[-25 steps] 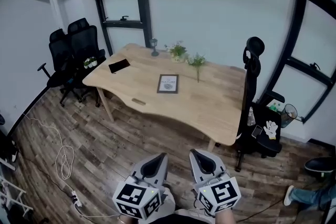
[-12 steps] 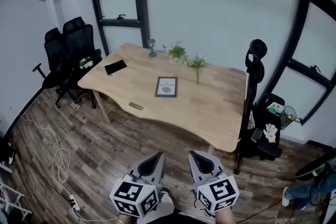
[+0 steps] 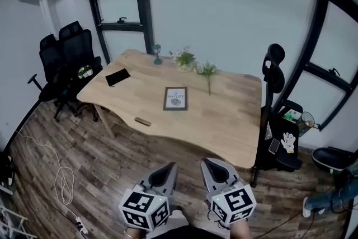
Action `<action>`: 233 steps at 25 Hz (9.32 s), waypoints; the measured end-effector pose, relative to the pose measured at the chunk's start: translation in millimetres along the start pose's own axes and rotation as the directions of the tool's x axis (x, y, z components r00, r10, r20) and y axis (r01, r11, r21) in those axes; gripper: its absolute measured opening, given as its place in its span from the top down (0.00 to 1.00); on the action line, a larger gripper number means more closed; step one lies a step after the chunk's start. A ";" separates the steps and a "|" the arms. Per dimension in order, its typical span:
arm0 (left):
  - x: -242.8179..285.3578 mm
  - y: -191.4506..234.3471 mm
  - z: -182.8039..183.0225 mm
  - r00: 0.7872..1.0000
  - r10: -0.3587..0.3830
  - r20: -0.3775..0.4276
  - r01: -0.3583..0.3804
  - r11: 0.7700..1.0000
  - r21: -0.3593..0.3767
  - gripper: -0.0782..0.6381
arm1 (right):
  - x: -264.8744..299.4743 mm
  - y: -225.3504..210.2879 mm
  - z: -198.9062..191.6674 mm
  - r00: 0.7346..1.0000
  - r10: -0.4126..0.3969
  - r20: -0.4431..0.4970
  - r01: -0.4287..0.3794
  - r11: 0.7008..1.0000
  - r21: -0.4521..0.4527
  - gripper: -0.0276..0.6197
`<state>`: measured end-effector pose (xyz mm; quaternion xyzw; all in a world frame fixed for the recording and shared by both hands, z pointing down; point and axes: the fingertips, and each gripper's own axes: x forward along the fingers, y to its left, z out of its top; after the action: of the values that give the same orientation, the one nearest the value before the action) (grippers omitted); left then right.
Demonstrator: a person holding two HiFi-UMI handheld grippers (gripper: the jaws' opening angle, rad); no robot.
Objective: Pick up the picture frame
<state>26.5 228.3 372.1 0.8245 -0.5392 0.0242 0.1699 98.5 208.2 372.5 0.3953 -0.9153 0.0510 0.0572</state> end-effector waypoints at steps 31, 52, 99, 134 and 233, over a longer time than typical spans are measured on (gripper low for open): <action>45.9 97.4 25.9 0.996 -0.086 -0.021 0.086 0.996 0.004 0.88 | 121.6 8.1 13.7 0.996 -0.086 -0.025 0.084 0.995 -0.056 0.96; 122.9 144.0 47.0 0.998 -0.056 -0.035 0.057 0.998 0.014 0.88 | 198.0 -53.5 21.5 0.997 -0.078 -0.021 0.077 0.996 -0.053 0.95; 312.7 235.9 90.2 0.994 0.093 -0.049 -0.096 0.994 -0.059 0.83 | 354.6 -207.5 0.1 0.989 0.074 -0.128 -0.070 0.997 0.034 0.88; 388.5 325.1 60.6 0.973 -0.032 -0.229 -0.003 0.989 -0.151 0.61 | 450.2 -242.0 -64.8 0.945 -0.040 -0.324 0.042 0.999 0.000 0.73; 478.4 437.0 -135.9 0.757 0.101 -0.646 -0.243 0.961 -0.134 0.74 | 521.7 -295.9 -260.4 0.737 -0.030 -0.675 0.280 0.923 0.265 0.79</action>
<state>-146.5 -309.2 717.7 0.6920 -0.5238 0.2585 0.4241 -24.0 -332.1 719.8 0.4313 -0.7747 0.3437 0.3093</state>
